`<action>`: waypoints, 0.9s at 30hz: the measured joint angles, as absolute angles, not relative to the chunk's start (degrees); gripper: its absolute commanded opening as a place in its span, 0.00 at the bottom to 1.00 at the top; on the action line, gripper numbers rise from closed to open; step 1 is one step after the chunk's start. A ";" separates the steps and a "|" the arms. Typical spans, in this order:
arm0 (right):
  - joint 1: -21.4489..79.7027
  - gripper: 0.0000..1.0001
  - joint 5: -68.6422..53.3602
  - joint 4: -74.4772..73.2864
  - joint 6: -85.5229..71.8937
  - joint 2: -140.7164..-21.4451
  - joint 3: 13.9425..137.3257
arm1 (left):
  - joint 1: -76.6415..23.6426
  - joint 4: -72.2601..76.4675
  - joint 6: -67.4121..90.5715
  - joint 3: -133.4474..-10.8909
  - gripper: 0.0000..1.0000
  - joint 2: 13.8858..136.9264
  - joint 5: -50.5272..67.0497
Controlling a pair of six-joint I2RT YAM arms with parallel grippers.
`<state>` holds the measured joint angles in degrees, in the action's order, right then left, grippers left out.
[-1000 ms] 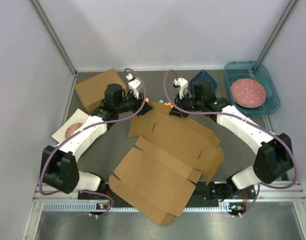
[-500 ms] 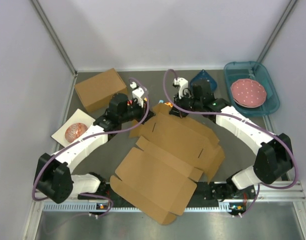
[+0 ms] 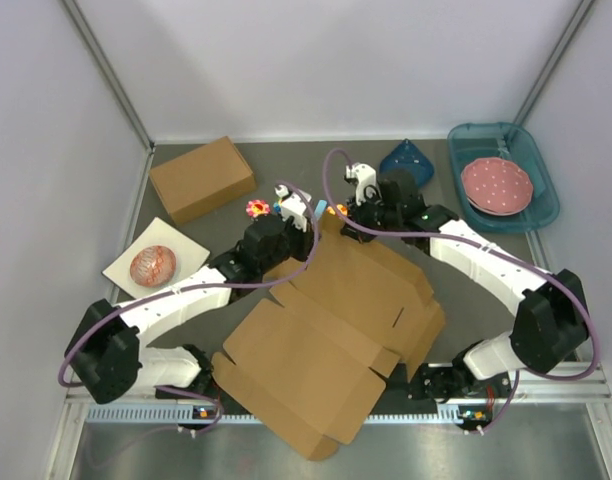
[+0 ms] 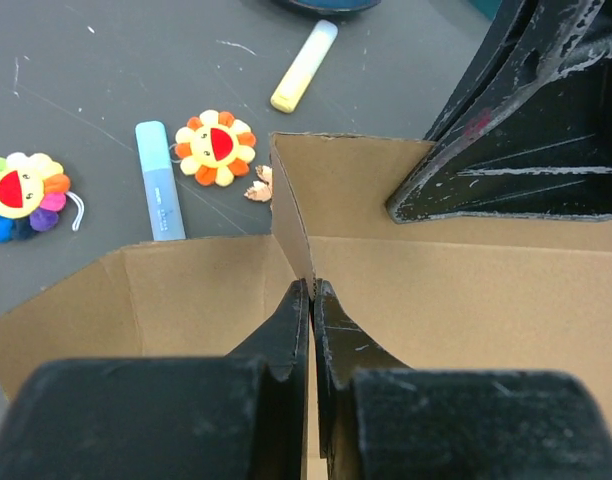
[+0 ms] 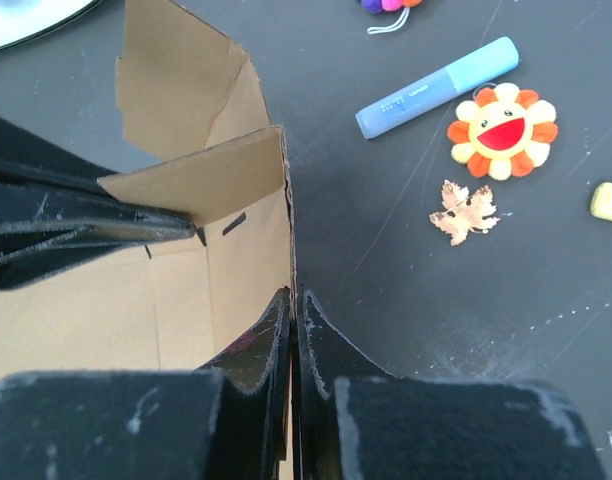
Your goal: Fold the paper box
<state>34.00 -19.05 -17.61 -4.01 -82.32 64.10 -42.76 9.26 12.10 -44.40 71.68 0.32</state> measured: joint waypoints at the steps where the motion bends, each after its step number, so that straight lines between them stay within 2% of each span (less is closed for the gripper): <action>1: 34.04 0.00 -18.83 -17.61 -4.10 -82.17 64.10 | -43.48 9.82 12.03 -44.40 0.00 71.90 -0.84; 11: 34.87 0.00 -15.51 -18.41 -4.12 -81.80 63.61 | -52.01 15.62 10.33 -44.49 0.01 77.25 -16.49; 22: 35.14 0.00 -14.09 -18.92 -4.08 -81.80 63.61 | -58.87 16.08 10.41 -49.17 0.12 84.07 -31.29; 27: 35.20 0.00 -14.11 -18.68 -4.08 -81.80 63.61 | -59.90 12.93 12.12 -51.46 0.18 84.82 -33.63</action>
